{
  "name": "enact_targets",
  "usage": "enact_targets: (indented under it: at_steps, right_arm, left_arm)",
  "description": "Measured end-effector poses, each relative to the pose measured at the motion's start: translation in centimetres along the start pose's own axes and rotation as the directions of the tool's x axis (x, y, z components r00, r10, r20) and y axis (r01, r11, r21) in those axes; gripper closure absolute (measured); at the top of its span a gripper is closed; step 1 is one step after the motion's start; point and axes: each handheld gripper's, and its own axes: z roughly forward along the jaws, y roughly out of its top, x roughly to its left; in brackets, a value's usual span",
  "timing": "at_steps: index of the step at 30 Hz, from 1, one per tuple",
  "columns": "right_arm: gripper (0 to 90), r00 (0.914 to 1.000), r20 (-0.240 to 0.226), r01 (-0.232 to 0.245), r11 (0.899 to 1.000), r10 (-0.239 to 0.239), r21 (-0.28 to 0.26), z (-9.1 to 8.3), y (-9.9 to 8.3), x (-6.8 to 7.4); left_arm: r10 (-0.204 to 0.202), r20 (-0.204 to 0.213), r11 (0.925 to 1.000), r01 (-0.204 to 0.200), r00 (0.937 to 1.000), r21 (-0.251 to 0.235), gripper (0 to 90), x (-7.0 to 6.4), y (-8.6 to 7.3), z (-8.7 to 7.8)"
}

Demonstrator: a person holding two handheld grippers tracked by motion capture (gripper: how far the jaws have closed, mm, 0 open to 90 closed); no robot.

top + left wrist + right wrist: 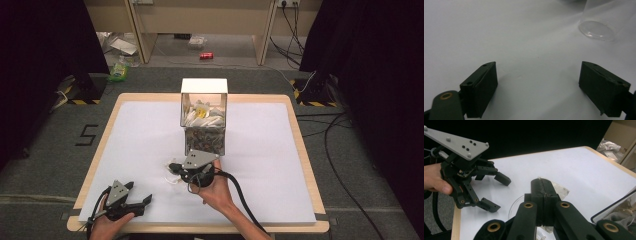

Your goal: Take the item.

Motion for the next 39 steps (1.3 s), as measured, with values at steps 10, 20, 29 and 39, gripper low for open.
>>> enact_targets:
  at_steps: [10,20,29,39]
  right_arm:
    - [90.0,0.9999,-0.013,-0.01,1.0,0.011,0.028,0.5,-0.9,0.2]
    - [89.6,0.9994,-0.028,-0.02,0.998,0.022,0.057,1.0,-1.7,0.3]
    - [74.6,0.999,-0.019,-0.039,0.998,0.04,0.043,0.9,-1.5,0.0]
    - [56.9,0.9973,0.027,-0.069,0.998,0.069,0.012,-0.4,-0.9,-0.9]
  left_arm:
    - [-0.001,0.0,1.0,0.001,1.0,0.0,14.6,0.0,0.0,0.0]
    - [-0.001,0.0,1.0,0.001,1.0,0.0,14.6,0.0,0.0,0.0]
    - [0.0,0.0,1.0,0.0,1.0,0.0,14.6,0.0,0.0,0.0]
    - [0.0,0.0,1.0,0.0,1.0,0.0,14.6,0.0,0.0,0.0]
